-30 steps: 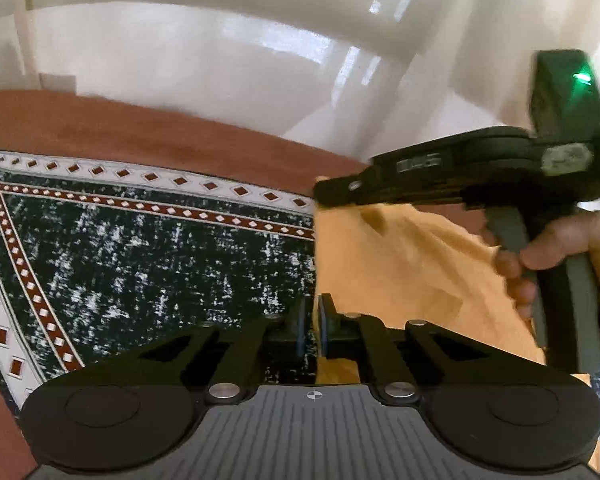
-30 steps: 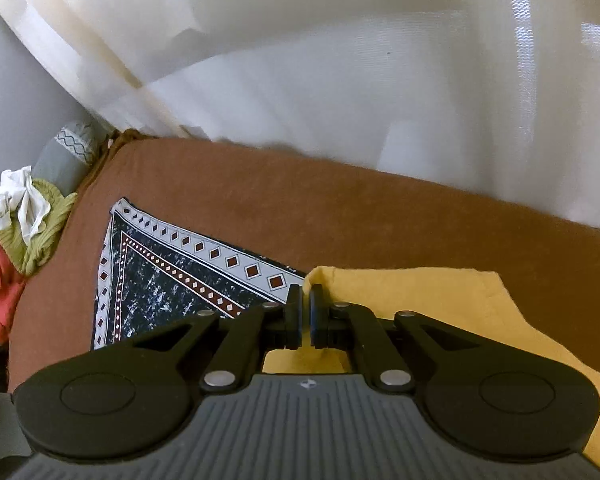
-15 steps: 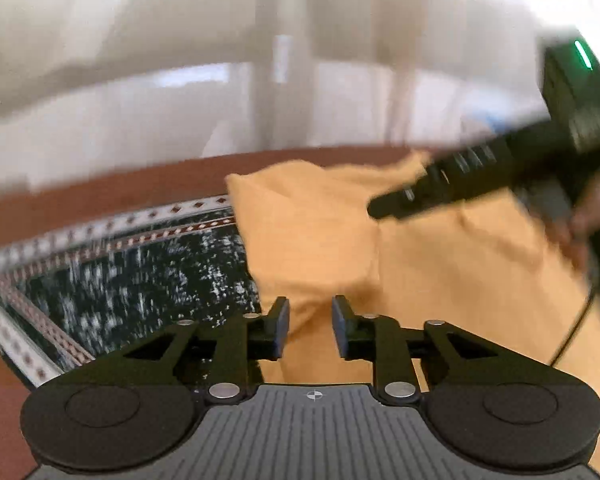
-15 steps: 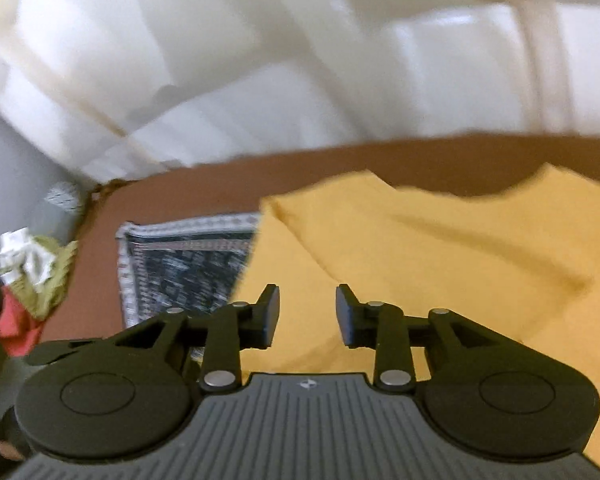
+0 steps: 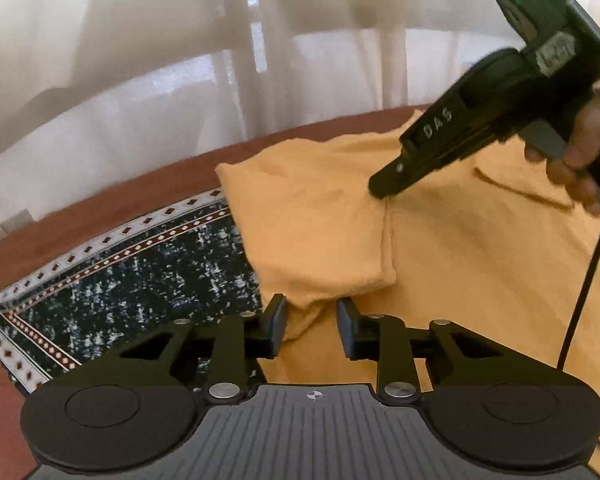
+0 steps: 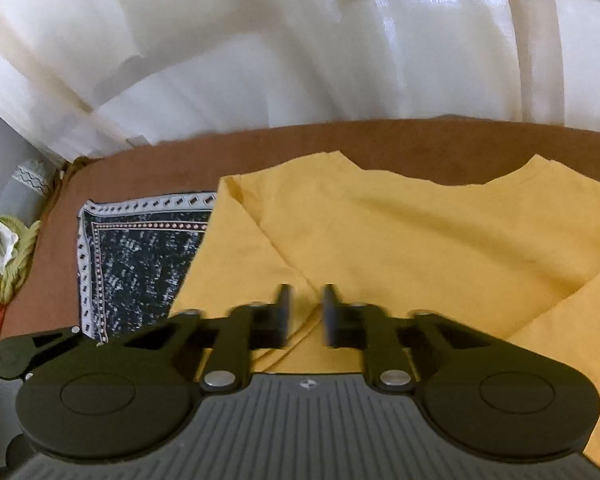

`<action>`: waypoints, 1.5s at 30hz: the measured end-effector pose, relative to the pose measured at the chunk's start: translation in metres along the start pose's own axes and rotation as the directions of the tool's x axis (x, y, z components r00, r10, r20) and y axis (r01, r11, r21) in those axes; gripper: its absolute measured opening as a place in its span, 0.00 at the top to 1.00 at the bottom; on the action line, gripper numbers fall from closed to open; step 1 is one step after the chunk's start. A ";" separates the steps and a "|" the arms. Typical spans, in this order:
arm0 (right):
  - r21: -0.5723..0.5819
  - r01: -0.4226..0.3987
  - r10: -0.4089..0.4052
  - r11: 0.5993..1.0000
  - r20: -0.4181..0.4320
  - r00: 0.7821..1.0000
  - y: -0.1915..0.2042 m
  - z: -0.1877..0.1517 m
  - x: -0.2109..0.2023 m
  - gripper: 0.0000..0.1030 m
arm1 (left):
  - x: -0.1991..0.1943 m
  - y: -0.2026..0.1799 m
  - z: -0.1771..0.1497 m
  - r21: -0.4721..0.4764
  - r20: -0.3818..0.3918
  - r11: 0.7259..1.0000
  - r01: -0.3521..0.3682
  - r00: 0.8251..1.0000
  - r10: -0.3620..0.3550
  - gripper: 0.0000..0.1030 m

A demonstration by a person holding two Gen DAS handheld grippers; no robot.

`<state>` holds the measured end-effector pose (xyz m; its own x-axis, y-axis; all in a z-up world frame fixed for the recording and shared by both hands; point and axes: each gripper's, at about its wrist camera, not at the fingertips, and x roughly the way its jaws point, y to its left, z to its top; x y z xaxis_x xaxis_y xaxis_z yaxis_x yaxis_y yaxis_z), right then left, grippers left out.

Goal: Fold clothes

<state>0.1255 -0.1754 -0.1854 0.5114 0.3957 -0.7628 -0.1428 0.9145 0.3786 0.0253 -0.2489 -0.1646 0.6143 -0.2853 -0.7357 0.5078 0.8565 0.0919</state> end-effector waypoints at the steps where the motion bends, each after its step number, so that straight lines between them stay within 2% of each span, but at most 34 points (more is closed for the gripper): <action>1: 0.009 0.009 -0.009 1.000 0.004 1.000 -0.002 -0.001 -0.002 0.88 | -0.001 0.001 -0.001 0.010 -0.005 1.000 0.004 1.000 -0.004 0.63; 3: 0.025 0.020 -0.020 0.999 0.017 1.000 -0.004 -0.002 -0.007 0.86 | -0.005 0.006 -0.002 0.020 -0.015 0.999 0.025 1.000 -0.024 0.63; 4: 0.023 0.016 -0.017 1.000 0.033 0.999 -0.002 -0.004 -0.012 0.86 | -0.010 0.012 0.000 -0.007 -0.016 0.999 0.044 0.999 -0.044 0.63; 6: 0.002 -0.035 0.035 0.999 0.061 0.998 0.006 -0.008 -0.023 0.86 | -0.021 0.030 0.004 -0.136 0.011 0.985 0.105 0.994 -0.104 0.60; 9: -0.044 -0.112 0.115 0.993 0.067 0.991 0.025 -0.020 -0.030 0.86 | -0.026 0.054 0.016 -0.337 0.082 0.927 0.168 0.986 -0.148 0.60; 10: -0.051 -0.129 0.132 0.990 0.056 0.990 0.030 -0.025 -0.028 0.86 | -0.023 0.056 0.021 -0.368 0.101 0.911 0.185 0.982 -0.159 0.60; 11: -0.057 -0.138 0.141 0.989 0.041 0.989 0.035 -0.029 -0.025 0.86 | -0.019 0.055 0.025 -0.374 0.108 0.905 0.200 0.979 -0.172 0.60; 13: -0.071 -0.132 0.133 0.989 0.015 0.991 0.042 -0.039 -0.019 0.86 | -0.009 0.046 0.030 -0.349 0.096 0.911 0.220 0.975 -0.198 0.59; 16: -0.075 -0.110 0.109 0.991 -0.009 0.994 0.045 -0.053 -0.013 0.87 | 0.008 0.033 0.023 -0.312 0.033 0.926 0.212 0.977 -0.213 0.62; 18: -0.068 -0.093 0.092 0.993 -0.010 0.996 0.041 -0.061 -0.014 0.87 | 0.015 0.026 0.015 -0.285 0.000 0.940 0.187 0.981 -0.195 0.62; 21: -0.051 -0.092 0.092 0.994 0.000 0.996 0.035 -0.070 -0.018 0.88 | 0.014 0.019 0.009 -0.233 0.015 0.958 0.167 0.986 -0.169 0.62; 26: -0.015 -0.082 0.082 0.997 0.012 0.997 0.032 -0.076 -0.027 0.89 | 0.010 0.017 0.013 -0.197 0.002 0.971 0.136 0.990 -0.138 0.62; 27: -0.008 -0.072 0.072 0.997 0.015 0.997 0.032 -0.075 -0.031 0.85 | 0.005 0.018 0.016 -0.203 -0.001 0.971 0.129 0.991 -0.132 0.62; 28: -0.010 -0.070 0.070 0.998 0.033 0.997 0.033 -0.074 -0.041 0.85 | -0.004 0.018 0.017 -0.215 0.013 0.969 0.125 0.992 -0.125 0.60; 31: -0.027 -0.065 0.067 0.998 0.107 0.992 0.034 -0.070 -0.082 0.84 | -0.039 0.024 0.015 -0.255 0.082 0.955 0.148 0.988 -0.131 0.47; 36: -0.012 -0.014 0.016 1.000 0.252 0.968 0.035 -0.085 -0.177 0.72 | -0.089 0.036 -0.007 -0.295 0.128 0.932 0.209 0.976 -0.178 0.44; 38: -0.004 0.019 -0.017 1.000 0.297 0.955 0.038 -0.103 -0.218 0.72 | -0.104 0.037 -0.023 -0.296 0.118 0.927 0.229 0.972 -0.203 0.44; 41: 0.008 0.075 -0.074 0.997 0.322 0.944 0.038 -0.135 -0.267 0.68 | -0.125 0.030 -0.049 -0.292 0.061 0.930 0.223 0.975 -0.214 0.44; 45: 0.070 0.119 -0.135 0.990 0.298 0.945 0.023 -0.193 -0.305 0.59 | -0.161 0.007 -0.086 -0.287 0.002 0.937 0.199 0.978 -0.207 0.39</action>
<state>-0.1971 -0.2591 -0.0454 0.7548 0.2256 -0.6159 -0.0210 0.9468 0.3211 -0.1219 -0.1604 -0.1036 0.4969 -0.4576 -0.7374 0.4252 0.8691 -0.2528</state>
